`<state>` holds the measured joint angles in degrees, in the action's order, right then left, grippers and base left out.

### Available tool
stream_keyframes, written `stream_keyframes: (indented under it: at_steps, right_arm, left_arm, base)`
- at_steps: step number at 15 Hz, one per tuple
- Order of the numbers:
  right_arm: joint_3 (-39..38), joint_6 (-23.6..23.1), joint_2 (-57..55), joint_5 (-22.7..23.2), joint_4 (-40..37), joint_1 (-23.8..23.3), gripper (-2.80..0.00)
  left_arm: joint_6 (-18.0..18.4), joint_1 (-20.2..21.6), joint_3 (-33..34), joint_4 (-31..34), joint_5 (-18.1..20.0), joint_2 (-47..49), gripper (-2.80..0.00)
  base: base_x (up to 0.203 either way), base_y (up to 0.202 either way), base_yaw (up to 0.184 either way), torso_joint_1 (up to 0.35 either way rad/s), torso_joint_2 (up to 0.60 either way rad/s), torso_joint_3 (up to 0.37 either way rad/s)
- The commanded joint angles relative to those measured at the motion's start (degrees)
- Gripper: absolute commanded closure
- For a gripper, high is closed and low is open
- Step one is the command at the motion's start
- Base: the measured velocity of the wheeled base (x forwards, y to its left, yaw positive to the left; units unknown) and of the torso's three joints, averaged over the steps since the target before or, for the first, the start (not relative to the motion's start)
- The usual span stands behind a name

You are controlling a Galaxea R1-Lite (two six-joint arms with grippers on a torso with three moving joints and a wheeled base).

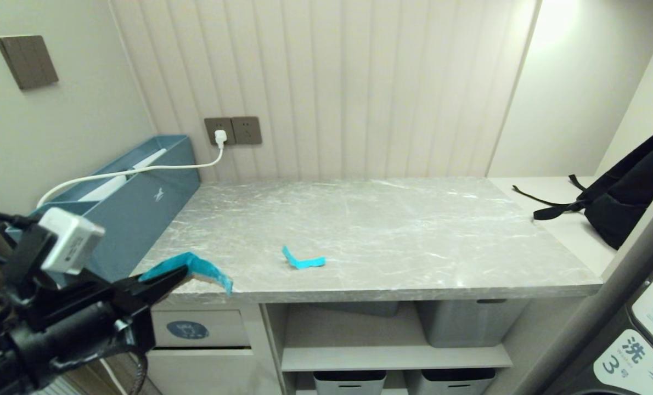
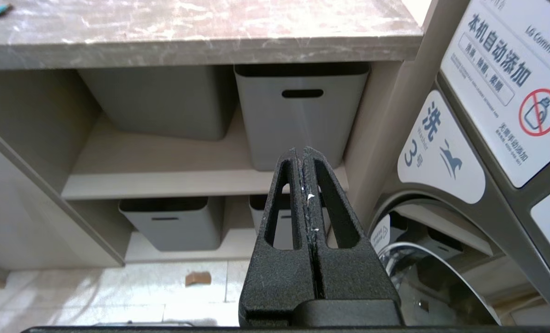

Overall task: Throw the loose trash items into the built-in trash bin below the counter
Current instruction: Put the garbage in the trash can

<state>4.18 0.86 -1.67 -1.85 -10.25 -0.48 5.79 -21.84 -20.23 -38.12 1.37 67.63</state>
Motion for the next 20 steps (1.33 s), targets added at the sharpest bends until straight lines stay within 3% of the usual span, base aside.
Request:
stream_keyframes:
  at_steps: [1, 7, 12, 20]
  right_arm:
    - [-0.05, 0.79, 1.59, -0.16, -0.12, 0.04, 0.00]
    - [0.04, 0.90, 1.58, -0.17, -0.12, 0.04, 0.00]
    - [-0.03, 1.08, 1.67, -0.15, -0.12, 0.04, 0.00]
    - [0.04, 0.90, 1.58, -0.08, -0.12, 0.04, 0.00]
  left_arm:
    - [-1.83, 2.42, 3.38, -0.21, -0.87, -8.25, 0.00]
    - [-11.46, 18.01, 6.92, -0.13, -1.26, -9.64, 0.00]
    - [-11.68, 18.50, 11.86, -0.24, -0.14, -11.64, 0.00]
    - [-11.95, 18.50, 18.04, 0.09, -0.24, -11.66, 0.00]
  base:
    - [0.000, 0.000, 0.000, 0.000, 0.00, 0.000]
    - [0.000, 0.000, 0.000, 0.000, 0.00, 0.000]
    - [0.000, 0.000, 0.000, -0.006, 0.01, 0.010]
    - [0.000, 0.000, 0.000, -0.203, 0.45, 0.238]
